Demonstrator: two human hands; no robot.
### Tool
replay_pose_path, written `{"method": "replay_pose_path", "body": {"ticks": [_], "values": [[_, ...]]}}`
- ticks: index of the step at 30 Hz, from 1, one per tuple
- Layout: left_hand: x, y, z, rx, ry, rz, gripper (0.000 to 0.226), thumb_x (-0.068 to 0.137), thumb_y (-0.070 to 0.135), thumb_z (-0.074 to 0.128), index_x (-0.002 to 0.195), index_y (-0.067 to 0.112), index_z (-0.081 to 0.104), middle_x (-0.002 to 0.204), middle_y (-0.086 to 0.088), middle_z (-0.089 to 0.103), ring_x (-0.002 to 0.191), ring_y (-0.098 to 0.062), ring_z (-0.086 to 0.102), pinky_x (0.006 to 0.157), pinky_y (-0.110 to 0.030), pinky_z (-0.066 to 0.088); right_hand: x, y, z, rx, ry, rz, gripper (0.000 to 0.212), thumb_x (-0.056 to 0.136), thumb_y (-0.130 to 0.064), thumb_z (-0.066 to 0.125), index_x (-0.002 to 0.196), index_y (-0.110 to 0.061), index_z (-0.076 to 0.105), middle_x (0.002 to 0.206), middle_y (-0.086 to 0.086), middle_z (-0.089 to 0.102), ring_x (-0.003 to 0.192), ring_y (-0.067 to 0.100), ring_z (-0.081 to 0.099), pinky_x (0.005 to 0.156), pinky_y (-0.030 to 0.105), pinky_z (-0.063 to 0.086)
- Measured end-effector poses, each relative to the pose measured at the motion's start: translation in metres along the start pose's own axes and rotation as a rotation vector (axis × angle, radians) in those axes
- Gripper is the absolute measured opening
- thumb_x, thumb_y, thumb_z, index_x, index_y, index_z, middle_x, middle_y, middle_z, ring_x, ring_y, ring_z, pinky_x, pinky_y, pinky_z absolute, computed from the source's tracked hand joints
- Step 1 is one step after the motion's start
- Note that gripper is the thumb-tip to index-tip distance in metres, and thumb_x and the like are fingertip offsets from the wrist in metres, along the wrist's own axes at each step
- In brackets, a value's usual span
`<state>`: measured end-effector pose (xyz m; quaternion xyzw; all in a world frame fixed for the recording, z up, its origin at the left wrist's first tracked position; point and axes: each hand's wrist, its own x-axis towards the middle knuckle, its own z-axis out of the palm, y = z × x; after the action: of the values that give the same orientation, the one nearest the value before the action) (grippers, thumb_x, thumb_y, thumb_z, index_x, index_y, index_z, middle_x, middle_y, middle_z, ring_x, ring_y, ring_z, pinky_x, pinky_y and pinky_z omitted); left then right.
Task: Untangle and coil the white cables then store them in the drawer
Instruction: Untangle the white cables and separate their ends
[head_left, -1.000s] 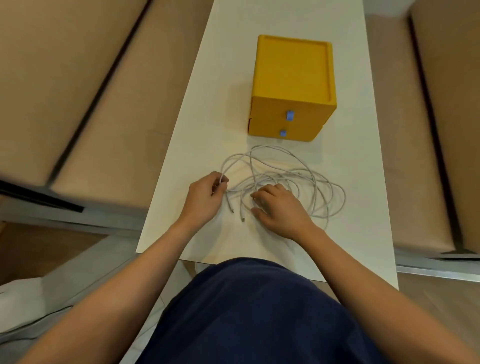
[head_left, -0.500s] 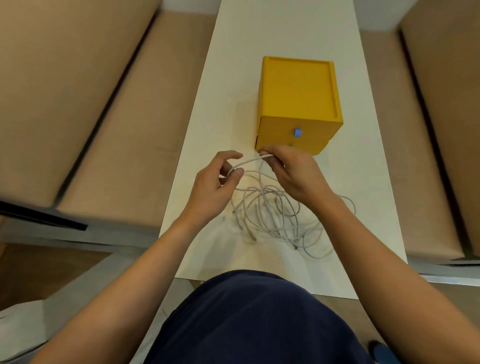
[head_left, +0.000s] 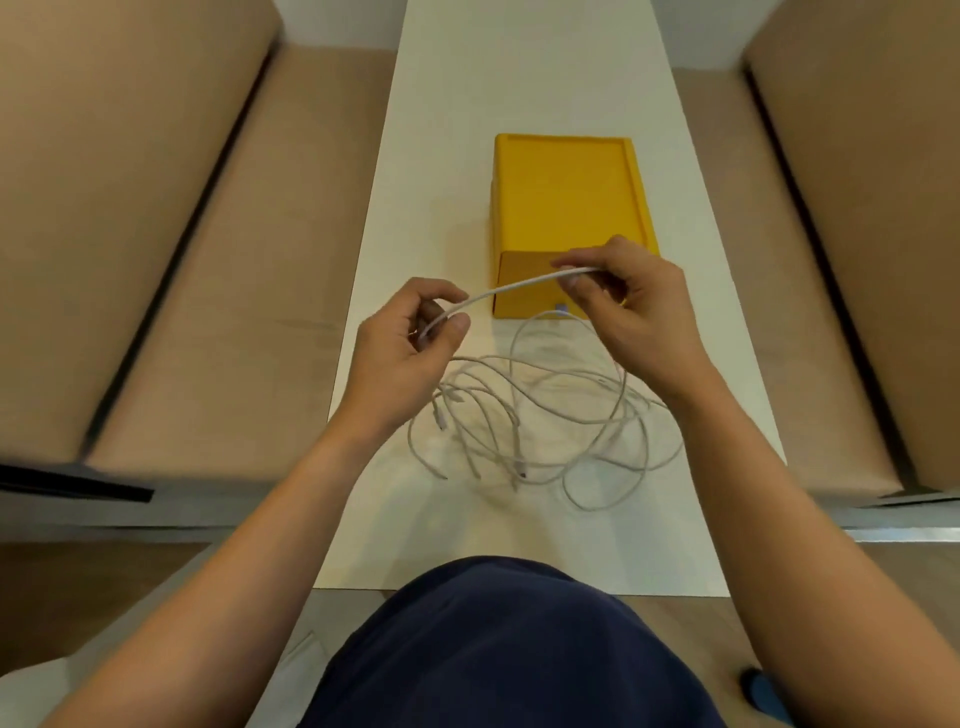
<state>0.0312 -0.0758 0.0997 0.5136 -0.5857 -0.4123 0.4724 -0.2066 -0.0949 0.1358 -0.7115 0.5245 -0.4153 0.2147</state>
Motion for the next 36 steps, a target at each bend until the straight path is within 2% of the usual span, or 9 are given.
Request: {"method": "replay_pose_path", "body": {"ticks": [2, 4, 10, 15, 18, 25, 29, 32, 36], "values": [[0.003, 0.0, 0.004, 0.146, -0.079, -0.088, 0.009, 0.099, 0.029, 0.067, 0.09, 0.03, 0.068, 0.072, 0.009, 0.063, 0.068, -0.009, 0.059, 0.065, -0.02, 0.045, 0.001, -0.003, -0.009, 0.092, 0.03, 0.003, 0.015, 0.096, -0.016, 0.069, 0.108, -0.02, 0.076, 0.088, 0.012, 0.067, 0.075, 0.019, 0.057, 0.066, 0.027, 0.042], [0.002, -0.004, 0.011, 0.244, -0.189, -0.188, 0.034, 0.102, 0.046, 0.057, 0.083, 0.02, 0.068, 0.074, 0.004, 0.072, 0.07, -0.008, 0.067, 0.069, -0.023, 0.047, 0.002, -0.004, -0.013, 0.089, 0.043, -0.03, 0.014, 0.096, -0.018, 0.07, 0.108, -0.02, 0.076, 0.088, 0.013, 0.066, 0.075, 0.024, 0.056, 0.065, 0.03, 0.043], [0.002, 0.003, 0.026, 0.039, -0.184, -0.273, 0.04, 0.099, 0.05, 0.052, 0.072, 0.022, 0.056, 0.073, 0.003, 0.05, 0.071, -0.012, 0.048, 0.078, -0.038, 0.044, -0.009, 0.018, -0.018, -0.128, 0.142, -0.05, 0.018, 0.1, -0.022, 0.065, 0.111, -0.015, 0.077, 0.088, -0.007, 0.059, 0.082, -0.002, 0.048, 0.073, 0.013, 0.035], [0.012, 0.026, 0.017, 0.017, -0.28, -0.106, 0.027, 0.106, 0.013, 0.049, 0.107, 0.026, 0.073, 0.079, 0.002, 0.059, 0.081, -0.013, 0.055, 0.086, -0.033, 0.046, -0.019, 0.06, -0.015, -0.516, -0.136, 0.142, 0.028, 0.099, -0.034, 0.063, 0.121, -0.022, 0.074, 0.12, 0.01, 0.061, 0.108, 0.036, 0.052, 0.086, 0.049, 0.048], [0.016, 0.043, 0.018, 0.045, -0.296, -0.053, 0.023, 0.106, 0.013, 0.054, 0.12, 0.023, 0.07, 0.086, 0.003, 0.073, 0.072, -0.014, 0.063, 0.077, -0.028, 0.055, -0.021, 0.053, -0.019, -0.555, -0.414, 0.254, 0.062, 0.091, -0.028, 0.07, 0.149, -0.025, 0.048, 0.147, 0.011, 0.041, 0.132, 0.039, 0.036, 0.104, 0.055, 0.043], [0.015, 0.059, 0.032, 0.048, -0.279, -0.062, 0.008, 0.099, 0.017, 0.068, 0.097, 0.013, 0.062, 0.088, -0.005, 0.08, 0.062, -0.021, 0.063, 0.068, -0.034, 0.055, -0.009, -0.006, -0.016, -0.11, -0.16, -0.12, 0.101, 0.09, -0.028, 0.069, 0.164, -0.02, 0.0, 0.16, 0.004, 0.034, 0.144, 0.024, 0.035, 0.116, 0.041, 0.033], [0.014, 0.054, 0.032, -0.017, -0.18, -0.124, 0.018, 0.103, 0.025, 0.062, 0.092, 0.011, 0.067, 0.077, -0.012, 0.074, 0.065, -0.022, 0.069, 0.07, -0.038, 0.06, -0.006, -0.007, -0.019, 0.018, -0.209, -0.035, 0.075, 0.099, -0.029, 0.065, 0.161, -0.028, 0.022, 0.123, 0.001, 0.057, 0.115, 0.012, 0.056, 0.096, 0.024, 0.048], [0.014, 0.044, 0.028, 0.035, -0.163, -0.137, 0.029, 0.106, 0.034, 0.054, 0.088, 0.016, 0.067, 0.065, -0.007, 0.062, 0.061, -0.018, 0.058, 0.065, -0.031, 0.051, -0.004, 0.002, -0.017, -0.041, -0.065, -0.059, 0.023, 0.105, -0.028, 0.057, 0.12, -0.012, 0.065, 0.106, 0.002, 0.065, 0.096, 0.014, 0.061, 0.085, 0.037, 0.053], [0.011, 0.031, 0.02, 0.18, -0.239, -0.146, 0.023, 0.103, 0.039, 0.058, 0.089, 0.026, 0.07, 0.067, 0.003, 0.054, 0.068, -0.011, 0.05, 0.067, -0.023, 0.043, 0.0, 0.01, -0.016, 0.018, 0.228, 0.005, 0.017, 0.105, -0.023, 0.056, 0.103, -0.009, 0.065, 0.091, 0.0, 0.064, 0.081, 0.001, 0.056, 0.07, 0.021, 0.044]]}}
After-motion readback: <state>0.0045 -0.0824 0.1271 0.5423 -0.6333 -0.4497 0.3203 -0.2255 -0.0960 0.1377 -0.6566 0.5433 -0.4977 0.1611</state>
